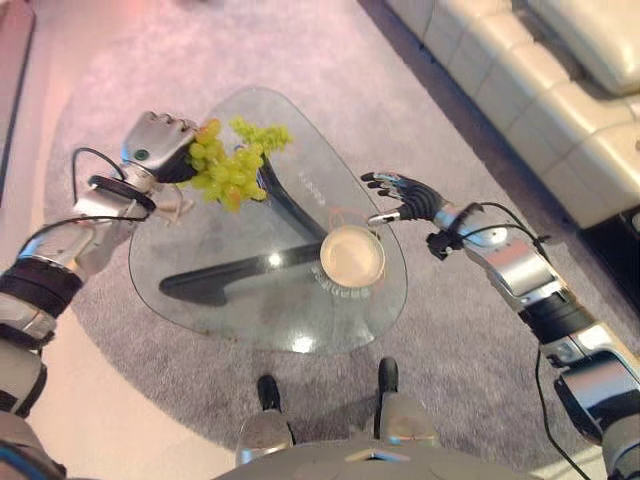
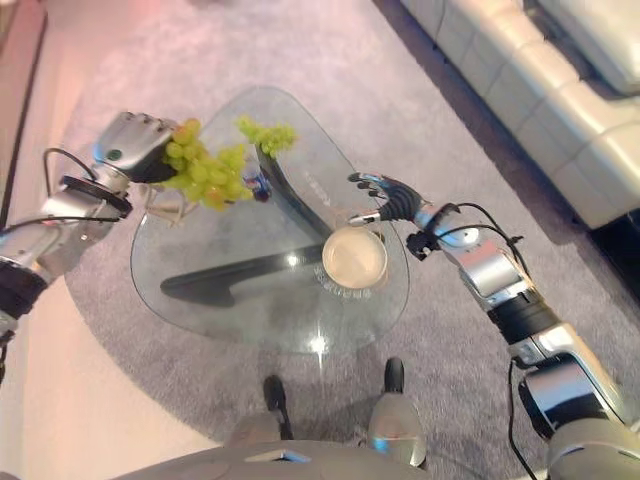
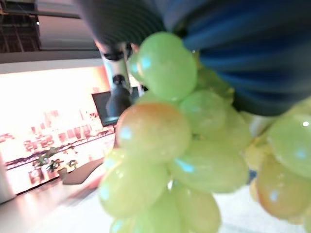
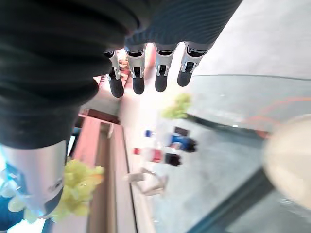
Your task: Pick up fruits into the plate
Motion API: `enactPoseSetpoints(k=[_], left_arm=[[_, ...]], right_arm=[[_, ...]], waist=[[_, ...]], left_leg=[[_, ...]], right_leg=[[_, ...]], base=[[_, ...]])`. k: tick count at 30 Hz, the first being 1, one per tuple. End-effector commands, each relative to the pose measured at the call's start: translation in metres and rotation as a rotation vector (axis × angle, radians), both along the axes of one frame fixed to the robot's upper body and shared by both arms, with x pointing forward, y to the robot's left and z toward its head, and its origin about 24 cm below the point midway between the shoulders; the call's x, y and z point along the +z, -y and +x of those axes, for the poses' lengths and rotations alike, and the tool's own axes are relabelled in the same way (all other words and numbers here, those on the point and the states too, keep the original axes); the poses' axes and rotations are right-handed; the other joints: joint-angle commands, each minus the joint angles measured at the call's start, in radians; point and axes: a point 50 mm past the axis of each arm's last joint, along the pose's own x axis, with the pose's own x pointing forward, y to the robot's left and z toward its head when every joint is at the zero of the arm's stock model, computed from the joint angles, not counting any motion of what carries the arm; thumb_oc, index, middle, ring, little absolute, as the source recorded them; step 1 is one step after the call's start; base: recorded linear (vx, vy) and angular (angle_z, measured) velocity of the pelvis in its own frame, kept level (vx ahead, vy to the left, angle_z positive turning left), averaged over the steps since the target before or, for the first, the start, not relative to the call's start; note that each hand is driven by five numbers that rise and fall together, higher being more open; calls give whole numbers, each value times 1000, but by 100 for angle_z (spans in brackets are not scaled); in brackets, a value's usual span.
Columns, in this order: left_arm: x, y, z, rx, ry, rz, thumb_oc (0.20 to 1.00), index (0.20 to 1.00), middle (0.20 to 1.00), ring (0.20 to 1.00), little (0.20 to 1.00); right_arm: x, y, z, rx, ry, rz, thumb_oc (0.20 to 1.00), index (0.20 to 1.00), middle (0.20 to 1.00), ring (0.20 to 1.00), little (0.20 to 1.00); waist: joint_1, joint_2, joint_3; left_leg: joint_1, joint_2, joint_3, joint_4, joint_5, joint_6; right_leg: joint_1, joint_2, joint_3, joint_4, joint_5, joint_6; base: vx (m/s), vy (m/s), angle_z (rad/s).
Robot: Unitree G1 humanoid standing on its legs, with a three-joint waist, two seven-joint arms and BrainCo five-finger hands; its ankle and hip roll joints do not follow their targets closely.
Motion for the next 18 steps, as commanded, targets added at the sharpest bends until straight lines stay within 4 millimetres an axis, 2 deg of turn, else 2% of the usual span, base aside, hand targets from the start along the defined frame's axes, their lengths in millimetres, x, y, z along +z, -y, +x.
enactPoseSetpoints(k=[1, 3, 10, 18], left_arm=[[11, 0, 0, -3, 54, -42, 200, 200, 200, 200, 200], [4, 12, 1, -40, 29, -71, 200, 200, 200, 200, 200], [-16, 42, -1, -119, -30, -161, 200, 200, 200, 200, 200], [-33, 64, -6, -161, -75, -273, 200, 200, 200, 200, 200]], right_arm=[[9, -32, -6, 75, 16, 99, 1000, 1000, 1000, 1000, 1000], [14, -51, -8, 101, 7, 159, 1000, 1000, 1000, 1000, 1000], [22, -86, -20, 160, -8, 264, 1000, 1000, 1000, 1000, 1000], [19, -103, -30, 198, -39, 283, 1000, 1000, 1000, 1000, 1000]], waist=[[23, -40, -92], [35, -39, -111], [47, -37, -133], [50, -36, -139]], left_leg=[[-57, -16, 15, 100, -88, 4], [-38, -16, 11, 90, -93, 6], [-13, -9, 9, 77, -99, 7], [3, 1, 15, 66, -97, 5]], right_leg=[[28, -53, -97, 54, -60, 17], [49, -53, -102, 45, -66, 18], [76, -53, -106, 34, -74, 23], [89, -56, -107, 25, -73, 29]], base=[[77, 8, 0], [84, 5, 4], [14, -3, 3], [0, 0, 0]])
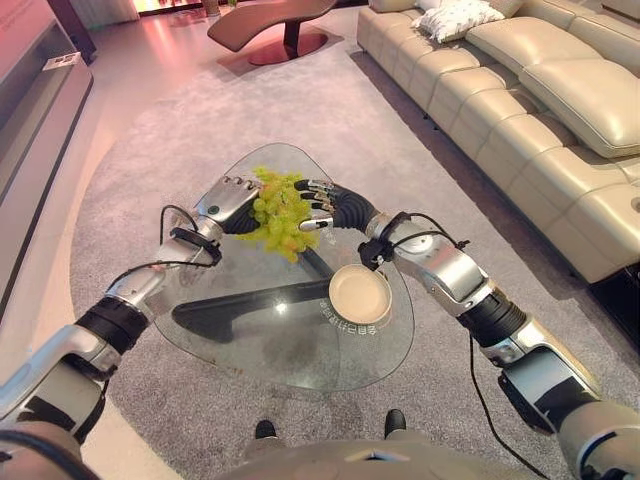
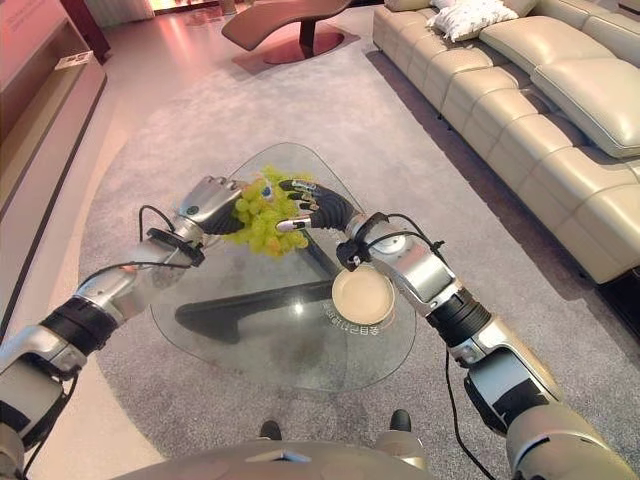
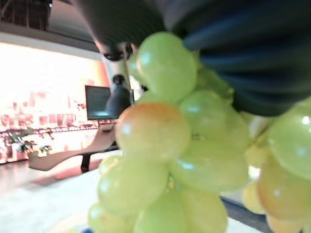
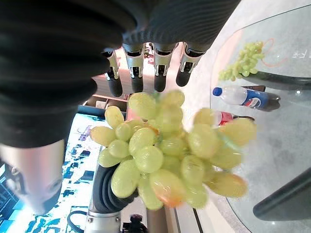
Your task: Pick up fruits into the plate
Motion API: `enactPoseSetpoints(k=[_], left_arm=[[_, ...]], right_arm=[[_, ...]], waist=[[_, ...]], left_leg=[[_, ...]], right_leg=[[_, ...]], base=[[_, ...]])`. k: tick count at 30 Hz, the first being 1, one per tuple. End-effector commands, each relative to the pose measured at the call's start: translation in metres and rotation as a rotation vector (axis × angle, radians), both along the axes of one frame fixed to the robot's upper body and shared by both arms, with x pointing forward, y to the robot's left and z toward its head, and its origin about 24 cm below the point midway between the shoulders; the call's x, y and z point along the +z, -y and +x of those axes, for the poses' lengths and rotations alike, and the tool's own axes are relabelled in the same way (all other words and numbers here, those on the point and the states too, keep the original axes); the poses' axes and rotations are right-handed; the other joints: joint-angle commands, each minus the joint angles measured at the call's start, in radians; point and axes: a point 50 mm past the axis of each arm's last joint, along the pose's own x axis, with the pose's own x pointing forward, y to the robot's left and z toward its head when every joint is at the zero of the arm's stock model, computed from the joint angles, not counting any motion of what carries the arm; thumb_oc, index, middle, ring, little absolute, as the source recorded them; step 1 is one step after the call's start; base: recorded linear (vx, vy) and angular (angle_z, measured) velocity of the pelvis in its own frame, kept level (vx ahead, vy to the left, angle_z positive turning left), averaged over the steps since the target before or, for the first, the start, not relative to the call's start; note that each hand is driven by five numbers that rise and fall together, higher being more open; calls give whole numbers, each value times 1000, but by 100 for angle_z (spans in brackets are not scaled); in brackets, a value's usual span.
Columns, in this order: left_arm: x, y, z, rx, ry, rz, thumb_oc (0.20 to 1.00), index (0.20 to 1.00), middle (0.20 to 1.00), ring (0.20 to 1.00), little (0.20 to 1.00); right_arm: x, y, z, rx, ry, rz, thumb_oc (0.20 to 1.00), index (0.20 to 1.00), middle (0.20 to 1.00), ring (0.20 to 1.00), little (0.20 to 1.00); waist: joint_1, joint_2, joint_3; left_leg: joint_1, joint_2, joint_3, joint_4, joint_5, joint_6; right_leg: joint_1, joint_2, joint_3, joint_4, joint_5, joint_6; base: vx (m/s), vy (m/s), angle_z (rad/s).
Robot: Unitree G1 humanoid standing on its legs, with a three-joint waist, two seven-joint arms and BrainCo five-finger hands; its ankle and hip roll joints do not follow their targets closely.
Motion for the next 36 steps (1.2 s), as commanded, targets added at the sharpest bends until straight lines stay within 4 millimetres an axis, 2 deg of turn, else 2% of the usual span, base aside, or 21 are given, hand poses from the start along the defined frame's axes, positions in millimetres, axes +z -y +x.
enactPoseSetpoints(k=[1, 7, 12, 17, 22, 29, 32, 36], left_arm=[[37, 1, 10, 16, 129, -82, 200, 200, 200, 200, 200], [27, 14, 9, 7, 111, -115, 200, 200, 200, 200, 200], [29, 18, 10, 13, 144, -118, 200, 200, 200, 200, 200], [39, 15, 13, 29, 222, -145, 200, 200, 200, 200, 200], [60, 4, 13, 54, 338, -145, 200, 200, 200, 200, 200], [91, -23, 11, 98, 438, -135, 200, 200, 200, 200, 200], [97, -24, 10, 91, 440, -172, 200, 200, 200, 200, 200], [97, -12, 9, 41, 388, -251, 200, 200, 200, 200, 200]], right_arm=[[29, -24, -10, 98, 83, 99, 1000, 1000, 1000, 1000, 1000], [27, -31, -14, 99, 50, 119, 1000, 1000, 1000, 1000, 1000], [23, -34, -15, 108, 24, 116, 1000, 1000, 1000, 1000, 1000], [21, -34, -16, 105, 4, 109, 1000, 1000, 1000, 1000, 1000], [13, -29, -15, 110, -44, 98, 1000, 1000, 1000, 1000, 1000], [6, -19, -15, 107, -87, 65, 1000, 1000, 1000, 1000, 1000], [3, -20, -17, 131, -124, 79, 1000, 1000, 1000, 1000, 1000], [2, -31, -25, 215, -191, 144, 1000, 1000, 1000, 1000, 1000]], waist=[[16, -34, -31], [11, -36, -31], [8, -39, -34], [4, -40, -39], [4, -41, -47], [7, -38, -56], [8, -37, -59], [10, -39, -61]], left_leg=[[-31, 2, 22, 71, -93, 6], [-27, 4, 19, 67, -93, 6], [-20, 6, 24, 57, -89, 4], [-15, 10, 25, 48, -84, 2], [-14, 13, 20, 45, -79, -3], [-13, 12, 12, 38, -72, -6], [-14, 12, 9, 35, -70, -5], [-15, 13, 8, 36, -71, -4]], right_leg=[[34, -56, -88, 58, -74, 29], [35, -51, -77, 56, -77, 29], [42, -49, -80, 52, -77, 30], [45, -46, -79, 50, -77, 28], [48, -42, -78, 51, -80, 25], [51, -40, -80, 54, -84, 23], [52, -38, -79, 55, -86, 21], [52, -37, -80, 54, -87, 20]], base=[[0, 0, 0], [0, 0, 0], [0, 0, 0], [0, 0, 0], [0, 0, 0], [5, 2, 2], [0, 3, 1], [0, 0, 0]])
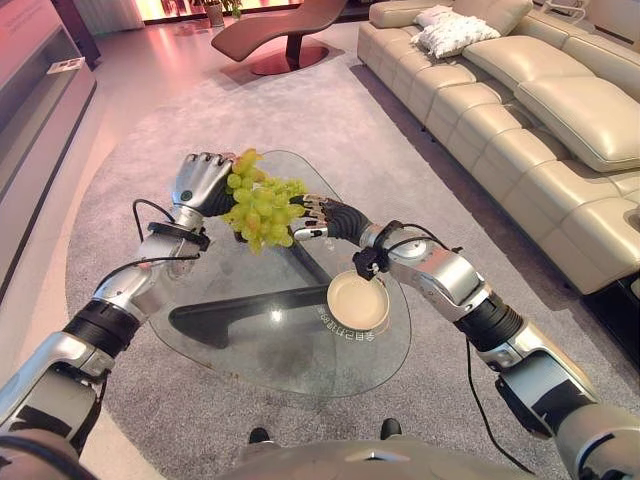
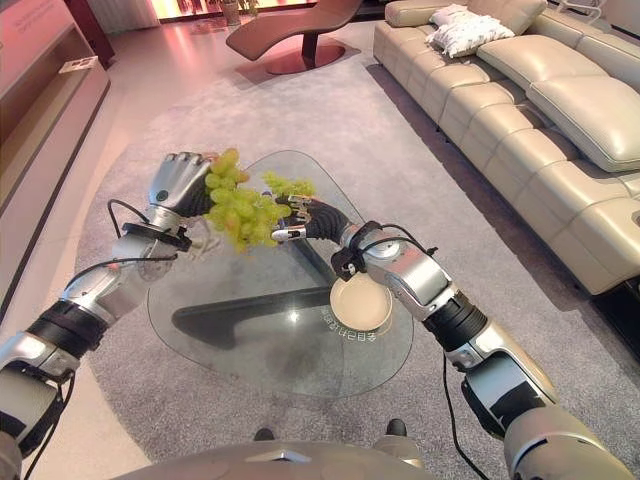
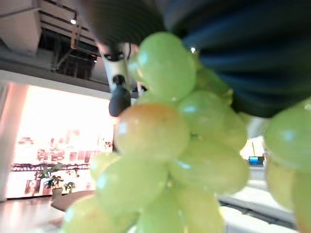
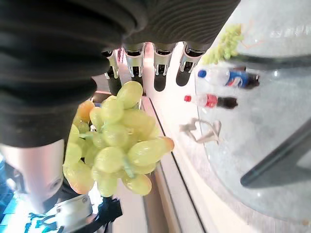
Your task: Pick up fruits into the plate
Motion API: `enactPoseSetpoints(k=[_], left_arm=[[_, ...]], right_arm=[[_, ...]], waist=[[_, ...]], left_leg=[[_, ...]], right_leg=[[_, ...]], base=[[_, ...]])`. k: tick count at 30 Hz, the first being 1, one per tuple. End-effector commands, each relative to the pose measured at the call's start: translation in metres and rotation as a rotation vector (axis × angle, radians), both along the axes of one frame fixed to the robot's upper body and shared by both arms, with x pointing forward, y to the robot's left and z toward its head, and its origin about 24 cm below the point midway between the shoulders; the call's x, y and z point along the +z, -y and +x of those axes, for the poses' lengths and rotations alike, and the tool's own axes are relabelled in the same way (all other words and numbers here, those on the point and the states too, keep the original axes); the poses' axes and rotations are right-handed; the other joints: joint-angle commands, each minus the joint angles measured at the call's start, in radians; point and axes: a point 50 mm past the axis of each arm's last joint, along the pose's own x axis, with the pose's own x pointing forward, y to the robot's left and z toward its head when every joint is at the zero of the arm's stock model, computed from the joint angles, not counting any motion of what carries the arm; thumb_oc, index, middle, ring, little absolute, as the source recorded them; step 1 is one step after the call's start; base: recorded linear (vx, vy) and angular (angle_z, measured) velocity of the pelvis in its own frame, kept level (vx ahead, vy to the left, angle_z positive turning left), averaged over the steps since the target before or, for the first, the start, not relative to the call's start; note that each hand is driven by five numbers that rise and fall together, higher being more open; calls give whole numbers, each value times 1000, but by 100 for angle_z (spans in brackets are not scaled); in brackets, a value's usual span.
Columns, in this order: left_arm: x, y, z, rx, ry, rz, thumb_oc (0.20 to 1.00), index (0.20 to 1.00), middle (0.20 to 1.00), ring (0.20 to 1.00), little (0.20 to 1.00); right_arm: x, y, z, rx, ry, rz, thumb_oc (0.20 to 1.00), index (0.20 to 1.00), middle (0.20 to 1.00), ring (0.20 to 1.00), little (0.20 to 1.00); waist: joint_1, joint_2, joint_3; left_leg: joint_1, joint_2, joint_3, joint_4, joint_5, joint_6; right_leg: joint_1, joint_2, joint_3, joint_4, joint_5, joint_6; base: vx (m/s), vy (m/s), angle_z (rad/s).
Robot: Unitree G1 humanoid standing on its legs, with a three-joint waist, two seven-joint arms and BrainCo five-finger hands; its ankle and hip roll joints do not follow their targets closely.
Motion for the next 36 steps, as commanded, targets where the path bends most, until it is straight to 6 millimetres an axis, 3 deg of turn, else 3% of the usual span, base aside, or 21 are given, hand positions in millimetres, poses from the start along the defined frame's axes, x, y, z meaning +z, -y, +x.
enactPoseSetpoints(k=[1, 13, 31, 32, 33, 36], left_arm=[[63, 16, 10, -94, 193, -100, 200, 200, 200, 200, 200], [48, 70, 5, -253, 101, -214, 200, 200, 200, 200, 200], [28, 82, 0, -262, 26, -232, 200, 200, 200, 200, 200], [27, 81, 0, -256, 29, -233, 200, 200, 200, 200, 200], [26, 80, 0, -250, 31, -236, 200, 200, 200, 200, 200], [24, 77, -1, -241, 36, -241, 200, 200, 200, 200, 200]], right_arm=[[16, -26, -17, 165, -14, 138, 1000, 1000, 1000, 1000, 1000], [23, -52, -31, 222, -22, 267, 1000, 1000, 1000, 1000, 1000], [34, -50, -30, 87, 30, 409, 1000, 1000, 1000, 1000, 1000], [34, -50, -30, 79, 18, 427, 329, 329, 329, 329, 329], [34, -50, -30, 70, 11, 439, 200, 200, 200, 200, 200], [32, -48, -30, 60, -8, 464, 200, 200, 200, 200, 200]], waist=[[12, -21, -42], [12, -33, -40], [10, -29, -28], [10, -28, -27], [9, -27, -26], [10, -26, -27]], left_leg=[[-23, 9, 20, 36, -72, -4], [-14, 9, 23, 34, -81, 1], [-3, 7, 38, 32, -86, 8], [-3, 7, 38, 31, -86, 7], [-2, 6, 38, 30, -87, 7], [-1, 7, 41, 29, -86, 7]], right_leg=[[32, -41, -71, 58, -88, 19], [37, -45, -68, 46, -78, 29], [37, -52, -63, 33, -63, 40], [37, -52, -63, 33, -63, 40], [37, -52, -63, 32, -63, 40], [38, -53, -65, 31, -61, 41]], base=[[0, 0, 0], [-1, -6, 0], [0, 0, 0], [0, 0, 0], [0, 0, 0], [0, 0, 0]])
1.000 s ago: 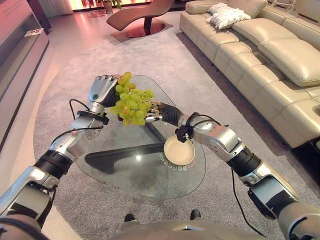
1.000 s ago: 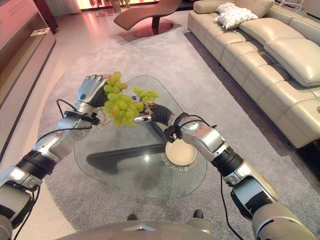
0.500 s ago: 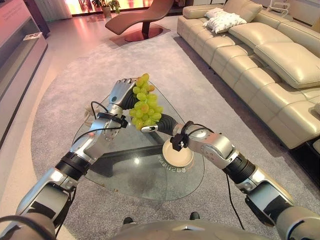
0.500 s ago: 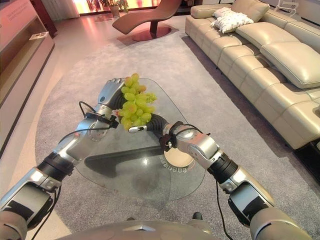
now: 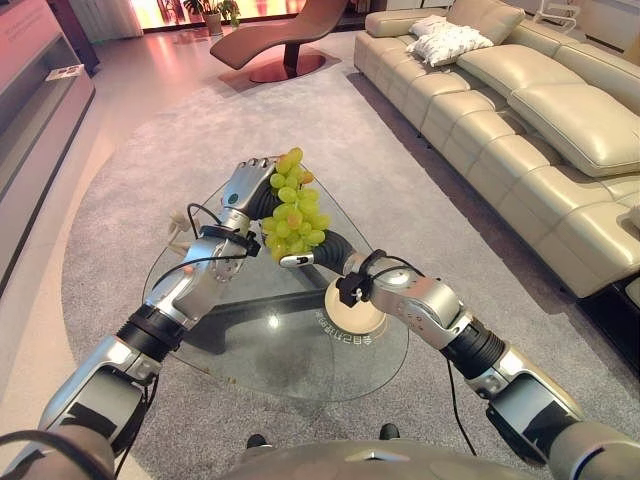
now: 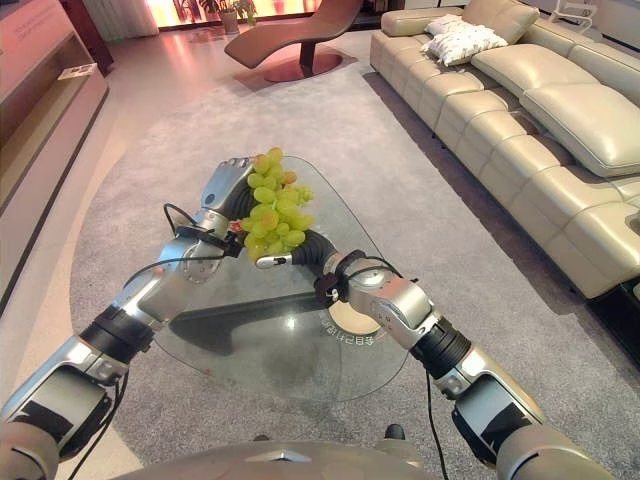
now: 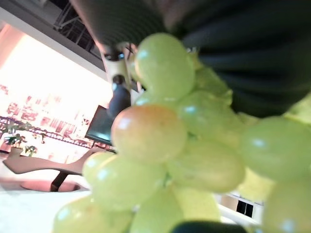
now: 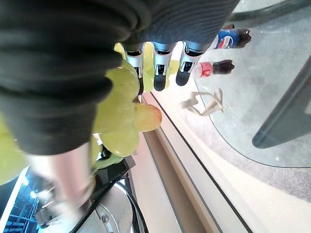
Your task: Pick up fruits into the plate
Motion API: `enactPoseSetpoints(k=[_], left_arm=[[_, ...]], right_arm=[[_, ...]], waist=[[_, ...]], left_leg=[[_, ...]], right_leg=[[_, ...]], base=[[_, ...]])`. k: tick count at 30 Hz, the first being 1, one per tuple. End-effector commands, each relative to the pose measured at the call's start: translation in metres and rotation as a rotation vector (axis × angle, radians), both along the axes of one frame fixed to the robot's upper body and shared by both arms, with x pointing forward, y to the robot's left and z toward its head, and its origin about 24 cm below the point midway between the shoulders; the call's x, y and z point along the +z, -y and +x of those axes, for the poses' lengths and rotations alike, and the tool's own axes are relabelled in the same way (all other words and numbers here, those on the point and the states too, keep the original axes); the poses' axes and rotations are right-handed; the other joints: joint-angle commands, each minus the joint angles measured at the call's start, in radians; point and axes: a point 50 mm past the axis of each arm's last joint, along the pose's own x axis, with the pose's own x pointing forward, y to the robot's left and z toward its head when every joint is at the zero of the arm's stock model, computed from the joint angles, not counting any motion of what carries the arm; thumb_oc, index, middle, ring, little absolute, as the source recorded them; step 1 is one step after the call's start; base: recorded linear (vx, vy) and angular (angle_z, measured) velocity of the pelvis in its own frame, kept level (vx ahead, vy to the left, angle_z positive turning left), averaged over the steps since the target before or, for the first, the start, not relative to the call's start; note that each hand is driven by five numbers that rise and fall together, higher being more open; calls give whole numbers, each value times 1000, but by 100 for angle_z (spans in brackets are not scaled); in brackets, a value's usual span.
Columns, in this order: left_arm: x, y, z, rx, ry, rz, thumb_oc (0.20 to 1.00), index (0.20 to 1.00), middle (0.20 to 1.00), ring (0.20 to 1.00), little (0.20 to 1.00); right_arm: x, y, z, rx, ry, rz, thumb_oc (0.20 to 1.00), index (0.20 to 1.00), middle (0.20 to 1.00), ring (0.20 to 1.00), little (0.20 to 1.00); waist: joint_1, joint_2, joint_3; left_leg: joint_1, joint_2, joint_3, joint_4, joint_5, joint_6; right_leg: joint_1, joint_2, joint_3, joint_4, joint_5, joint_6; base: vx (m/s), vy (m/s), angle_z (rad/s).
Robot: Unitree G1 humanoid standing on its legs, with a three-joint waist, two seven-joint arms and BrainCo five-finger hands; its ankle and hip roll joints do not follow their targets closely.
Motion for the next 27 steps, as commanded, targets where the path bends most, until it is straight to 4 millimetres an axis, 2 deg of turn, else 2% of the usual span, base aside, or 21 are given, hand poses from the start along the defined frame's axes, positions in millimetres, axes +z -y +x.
enactPoseSetpoints(k=[1, 19, 27], left_arm=[[29, 11, 2, -44, 150, -24, 200, 200, 200, 200, 200], [5, -13, -4, 40, 91, -29, 200, 200, 200, 200, 200], [-5, -22, -7, 69, 69, -33, 200, 200, 200, 200, 200]], right_arm=[[62, -25, -5, 45, 141, 305, 200, 200, 200, 200, 200], [50, -18, -7, -21, 42, 408, 200, 200, 200, 200, 200], [47, -15, -7, -32, 40, 400, 200, 200, 200, 200, 200]], waist=[[12, -21, -6], [27, -19, -1], [32, -18, 3]], left_leg=[[-3, 1, 32, 29, -86, 7], [-5, 4, 43, 32, -81, 9], [-5, 5, 44, 35, -80, 9]], right_leg=[[43, -60, -75, 30, -61, 42], [42, -68, -97, 41, -61, 42], [45, -71, -104, 43, -61, 40]], base=[[0, 0, 0], [0, 0, 0], [0, 0, 0]])
